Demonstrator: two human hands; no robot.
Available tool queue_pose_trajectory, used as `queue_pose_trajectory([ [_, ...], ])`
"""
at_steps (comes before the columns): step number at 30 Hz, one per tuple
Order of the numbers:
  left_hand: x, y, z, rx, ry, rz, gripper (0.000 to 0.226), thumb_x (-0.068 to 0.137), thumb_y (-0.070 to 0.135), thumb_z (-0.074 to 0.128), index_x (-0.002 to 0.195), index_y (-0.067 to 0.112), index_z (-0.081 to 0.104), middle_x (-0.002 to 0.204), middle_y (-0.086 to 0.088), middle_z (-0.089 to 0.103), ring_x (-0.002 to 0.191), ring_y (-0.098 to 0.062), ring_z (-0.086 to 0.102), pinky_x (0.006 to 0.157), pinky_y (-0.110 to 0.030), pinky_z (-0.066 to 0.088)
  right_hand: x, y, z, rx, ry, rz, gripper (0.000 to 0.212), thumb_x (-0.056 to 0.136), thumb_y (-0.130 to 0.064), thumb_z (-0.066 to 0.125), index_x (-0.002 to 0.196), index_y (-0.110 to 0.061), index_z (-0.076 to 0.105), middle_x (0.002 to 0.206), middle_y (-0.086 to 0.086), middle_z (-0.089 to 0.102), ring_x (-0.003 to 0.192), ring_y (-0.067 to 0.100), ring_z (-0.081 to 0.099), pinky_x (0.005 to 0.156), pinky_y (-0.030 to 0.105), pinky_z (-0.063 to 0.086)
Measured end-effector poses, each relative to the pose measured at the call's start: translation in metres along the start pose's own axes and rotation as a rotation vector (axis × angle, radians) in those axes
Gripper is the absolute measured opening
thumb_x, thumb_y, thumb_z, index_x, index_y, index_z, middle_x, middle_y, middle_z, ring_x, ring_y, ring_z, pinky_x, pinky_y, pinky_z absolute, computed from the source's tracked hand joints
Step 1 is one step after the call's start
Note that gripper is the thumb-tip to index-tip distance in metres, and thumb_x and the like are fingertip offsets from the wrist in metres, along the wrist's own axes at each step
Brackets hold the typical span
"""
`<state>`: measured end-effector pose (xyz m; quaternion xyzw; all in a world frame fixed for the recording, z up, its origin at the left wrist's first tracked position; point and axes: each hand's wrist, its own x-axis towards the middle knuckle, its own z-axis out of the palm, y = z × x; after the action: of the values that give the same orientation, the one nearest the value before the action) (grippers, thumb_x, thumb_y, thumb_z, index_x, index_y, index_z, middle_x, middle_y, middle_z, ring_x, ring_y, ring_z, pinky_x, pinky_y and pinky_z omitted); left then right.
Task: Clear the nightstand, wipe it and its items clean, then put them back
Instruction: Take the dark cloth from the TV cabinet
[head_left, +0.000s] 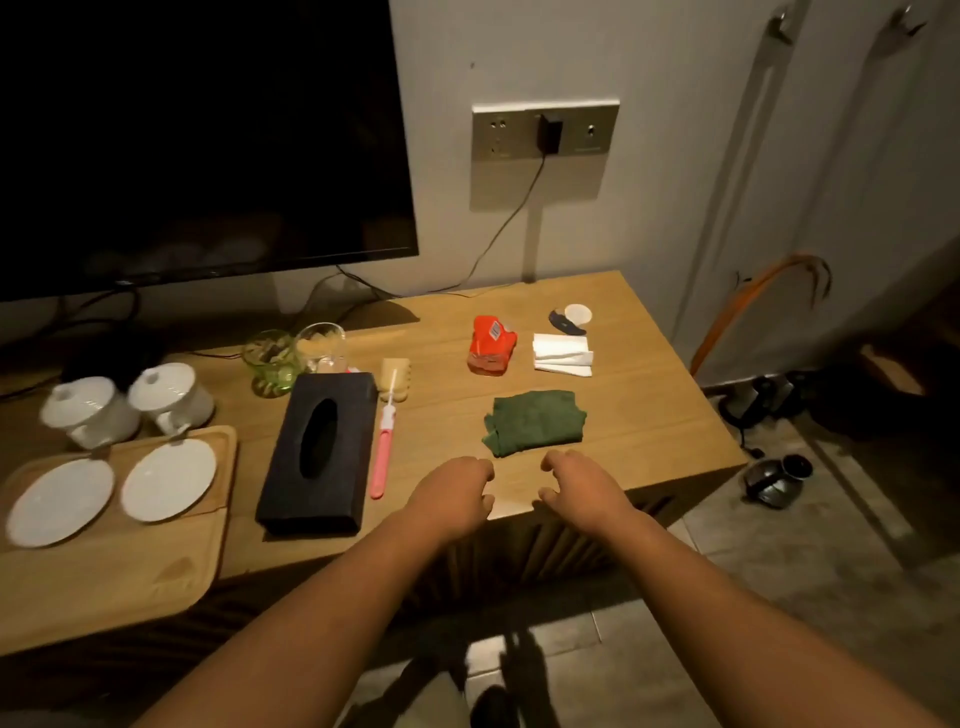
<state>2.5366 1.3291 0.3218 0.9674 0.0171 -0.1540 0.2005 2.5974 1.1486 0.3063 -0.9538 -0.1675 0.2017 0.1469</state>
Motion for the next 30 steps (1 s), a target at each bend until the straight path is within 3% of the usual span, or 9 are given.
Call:
queue_pose_trajectory([
  [6,0.09,-0.002,0.015,0.043,0.026,0.143,0.034,0.09,0.024,0.058,0.124,0.018,0.053,0.124,-0.005,0.054,0.113,-0.022,0.05,0.095,-0.035,0.047,0.065,0.02,-0.003,-0.118,0.038,-0.016,0.052,0.086,-0.032,0.065,0.131,-0.017,0.044,0.13,0.009,0.045,0.119,0.028,0.047,0.098,0.042,0.047],
  [9,0.13,-0.006,0.027,0.049,0.026,0.204,0.044,0.088,0.018,0.058,0.13,0.017,0.047,0.131,-0.006,0.048,0.117,-0.024,0.046,0.099,-0.037,0.046,0.096,0.029,-0.002,-0.154,0.06,0.013,0.057,0.084,-0.03,0.064,0.136,-0.018,0.042,0.139,0.007,0.043,0.127,0.027,0.042,0.103,0.041,0.044],
  [15,0.18,-0.025,0.041,0.185,-0.081,0.245,0.064,0.084,0.035,0.059,0.139,0.018,0.034,0.143,-0.009,0.034,0.128,-0.029,0.034,0.099,-0.043,0.038,0.131,0.036,0.021,-0.224,0.002,0.084,0.073,0.084,-0.024,0.061,0.148,-0.019,0.027,0.154,0.008,0.027,0.143,0.03,0.022,0.111,0.045,0.035],
  [19,0.192,-0.022,0.057,0.26,-0.072,0.212,0.054,0.082,0.033,0.056,0.13,0.016,0.042,0.135,-0.013,0.045,0.118,-0.033,0.043,0.095,-0.049,0.039,0.146,0.041,0.031,-0.175,0.099,0.12,0.057,0.082,-0.021,0.057,0.136,-0.023,0.042,0.145,0.004,0.04,0.133,0.026,0.035,0.096,0.042,0.045],
  [23,0.197,-0.012,0.058,0.382,0.057,0.313,0.028,0.09,0.024,0.048,0.112,0.011,0.06,0.108,-0.017,0.059,0.092,-0.037,0.058,0.08,-0.047,0.048,0.148,0.042,0.036,-0.134,0.128,0.143,0.048,0.082,-0.023,0.06,0.129,-0.022,0.051,0.138,0.003,0.048,0.128,0.028,0.041,0.087,0.043,0.045],
  [26,0.217,-0.005,0.041,0.363,-0.048,0.269,0.034,0.091,0.027,0.046,0.123,0.019,0.047,0.121,-0.01,0.049,0.102,-0.033,0.049,0.08,-0.041,0.04,0.143,0.043,0.032,-0.146,0.171,0.226,0.034,0.086,-0.023,0.051,0.12,-0.022,0.056,0.124,0.002,0.056,0.113,0.026,0.048,0.084,0.038,0.041],
  [30,0.21,0.03,0.03,0.28,-0.13,0.441,0.034,0.091,0.029,0.049,0.123,0.018,0.049,0.115,-0.009,0.055,0.1,-0.031,0.054,0.08,-0.041,0.043,0.109,0.055,0.022,0.007,0.205,0.431,0.025,0.088,-0.024,0.049,0.112,-0.021,0.055,0.113,0.003,0.058,0.107,0.026,0.052,0.085,0.039,0.04],
])
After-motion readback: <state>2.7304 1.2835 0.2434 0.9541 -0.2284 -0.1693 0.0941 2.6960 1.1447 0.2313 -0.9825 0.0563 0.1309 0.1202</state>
